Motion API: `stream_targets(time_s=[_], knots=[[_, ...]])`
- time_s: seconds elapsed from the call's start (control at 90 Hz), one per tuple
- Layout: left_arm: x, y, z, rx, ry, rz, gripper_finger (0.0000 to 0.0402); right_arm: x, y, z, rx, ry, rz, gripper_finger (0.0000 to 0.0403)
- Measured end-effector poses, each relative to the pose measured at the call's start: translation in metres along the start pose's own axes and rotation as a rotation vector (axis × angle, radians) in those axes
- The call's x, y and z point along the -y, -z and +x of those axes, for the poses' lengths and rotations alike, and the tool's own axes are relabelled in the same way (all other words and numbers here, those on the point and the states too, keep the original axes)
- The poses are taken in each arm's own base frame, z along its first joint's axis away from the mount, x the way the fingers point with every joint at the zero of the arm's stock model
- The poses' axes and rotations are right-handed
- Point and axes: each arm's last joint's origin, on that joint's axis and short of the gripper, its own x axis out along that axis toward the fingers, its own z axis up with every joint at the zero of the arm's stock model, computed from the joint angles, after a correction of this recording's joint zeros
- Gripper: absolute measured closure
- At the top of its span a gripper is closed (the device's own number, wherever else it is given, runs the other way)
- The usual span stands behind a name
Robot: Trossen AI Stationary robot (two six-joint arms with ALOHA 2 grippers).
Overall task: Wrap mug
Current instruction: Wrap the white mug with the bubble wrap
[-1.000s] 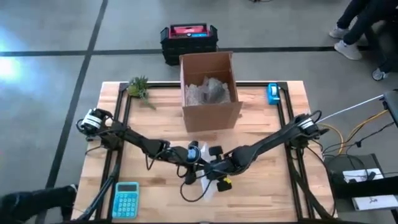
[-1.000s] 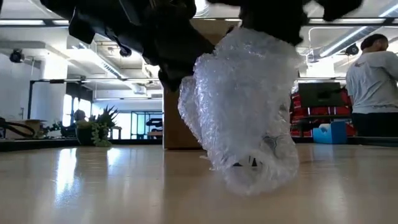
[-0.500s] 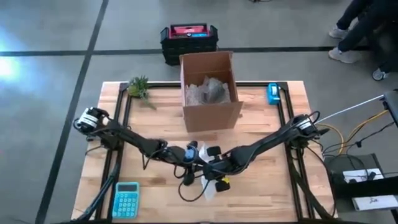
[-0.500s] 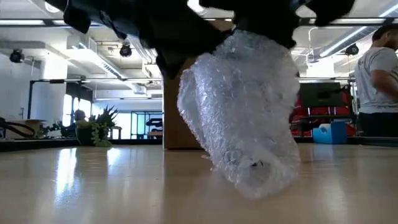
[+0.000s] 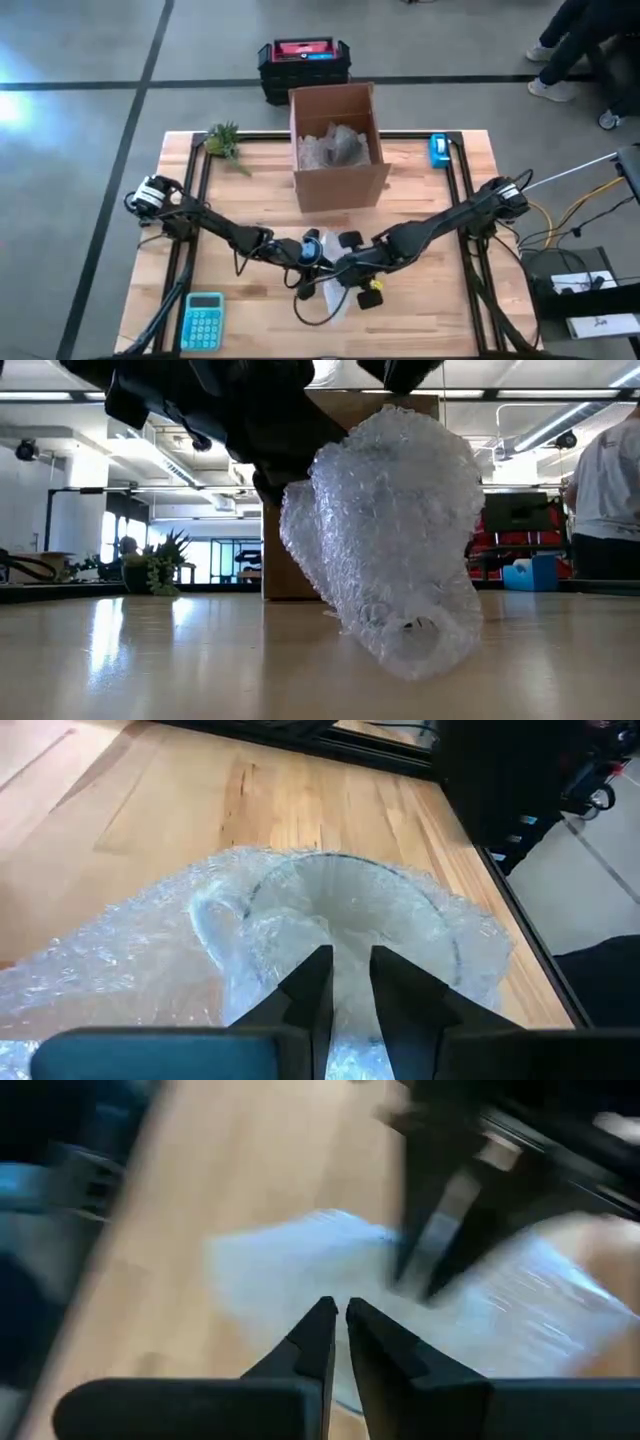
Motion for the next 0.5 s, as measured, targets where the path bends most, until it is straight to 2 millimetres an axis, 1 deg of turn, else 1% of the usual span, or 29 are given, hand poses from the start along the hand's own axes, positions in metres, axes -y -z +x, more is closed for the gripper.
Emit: stream_targets(time_s=[0.1, 0.189, 0.244, 0.333, 0.4, 0.5], knots=[[0.000, 0.000, 0.000, 0.001, 0.000, 0.000, 0.0342, -0.001, 0.001, 0.012, 0.004, -0.003, -0.002, 0.0384], [0.000, 0.000, 0.000, 0.000, 0.000, 0.000, 0.0342, 0.004, 0.006, 0.030, -0.047, 0.007, 0.001, 0.0384], [0.000, 0.000, 0.000, 0.001, 0.000, -0.001, 0.0342, 0.009, 0.010, 0.040, -0.076, 0.015, 0.010, 0.0384], [0.000, 0.000, 0.000, 0.000, 0.000, -0.003, 0.0342, 0.016, 0.014, 0.048, -0.101, 0.028, 0.027, 0.0384], [0.000, 0.000, 0.000, 0.000, 0.000, -0.004, 0.0342, 0.024, 0.019, 0.057, -0.124, 0.071, 0.039, 0.0384], [0.000, 0.000, 0.000, 0.001, 0.000, -0.004, 0.0342, 0.034, 0.029, 0.064, -0.166, 0.137, 0.059, 0.0384]])
